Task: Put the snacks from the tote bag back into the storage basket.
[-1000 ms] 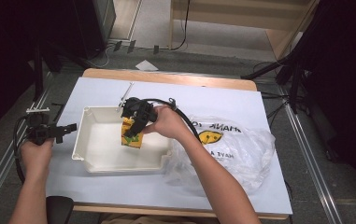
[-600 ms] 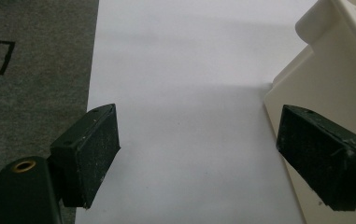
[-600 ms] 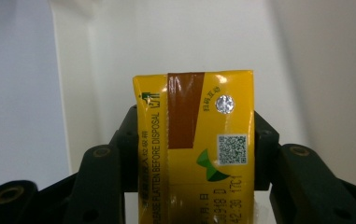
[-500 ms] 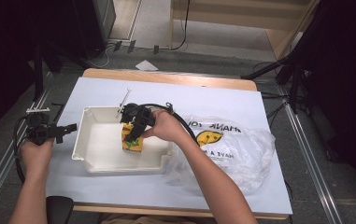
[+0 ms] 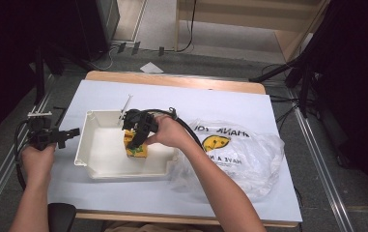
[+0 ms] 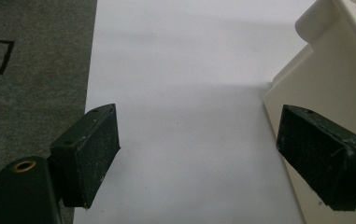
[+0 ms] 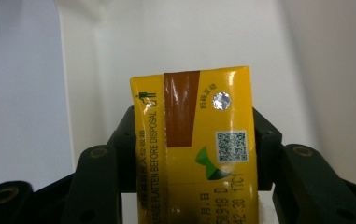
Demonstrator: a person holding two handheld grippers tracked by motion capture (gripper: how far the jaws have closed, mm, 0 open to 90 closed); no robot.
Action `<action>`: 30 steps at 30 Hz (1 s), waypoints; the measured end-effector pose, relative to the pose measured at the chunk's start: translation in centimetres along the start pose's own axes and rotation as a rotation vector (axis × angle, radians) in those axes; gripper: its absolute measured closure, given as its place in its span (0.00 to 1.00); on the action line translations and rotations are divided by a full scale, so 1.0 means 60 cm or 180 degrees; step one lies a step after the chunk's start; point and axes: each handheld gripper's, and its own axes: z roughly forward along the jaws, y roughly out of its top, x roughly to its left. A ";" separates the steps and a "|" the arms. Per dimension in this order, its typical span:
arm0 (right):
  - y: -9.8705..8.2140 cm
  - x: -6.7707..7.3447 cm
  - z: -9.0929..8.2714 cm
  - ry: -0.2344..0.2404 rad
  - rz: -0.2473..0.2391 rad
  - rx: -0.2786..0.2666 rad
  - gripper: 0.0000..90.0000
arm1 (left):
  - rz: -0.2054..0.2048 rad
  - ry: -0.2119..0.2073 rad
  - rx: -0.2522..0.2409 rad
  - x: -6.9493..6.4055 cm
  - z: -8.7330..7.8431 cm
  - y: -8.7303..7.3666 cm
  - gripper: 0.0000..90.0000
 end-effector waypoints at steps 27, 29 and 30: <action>-0.006 -0.010 0.001 0.0244 0.0369 -0.0092 0.40 | -0.0017 -0.0029 0.0005 -0.003 0.005 0.003 0.16; -0.008 -0.010 -0.002 0.0228 0.0398 -0.0098 0.39 | -0.0013 -0.0033 -0.0001 -0.003 0.004 0.003 0.16; -0.009 -0.010 -0.005 0.0213 0.0401 -0.0095 0.39 | -0.0011 -0.0034 0.0000 -0.003 0.004 0.003 0.16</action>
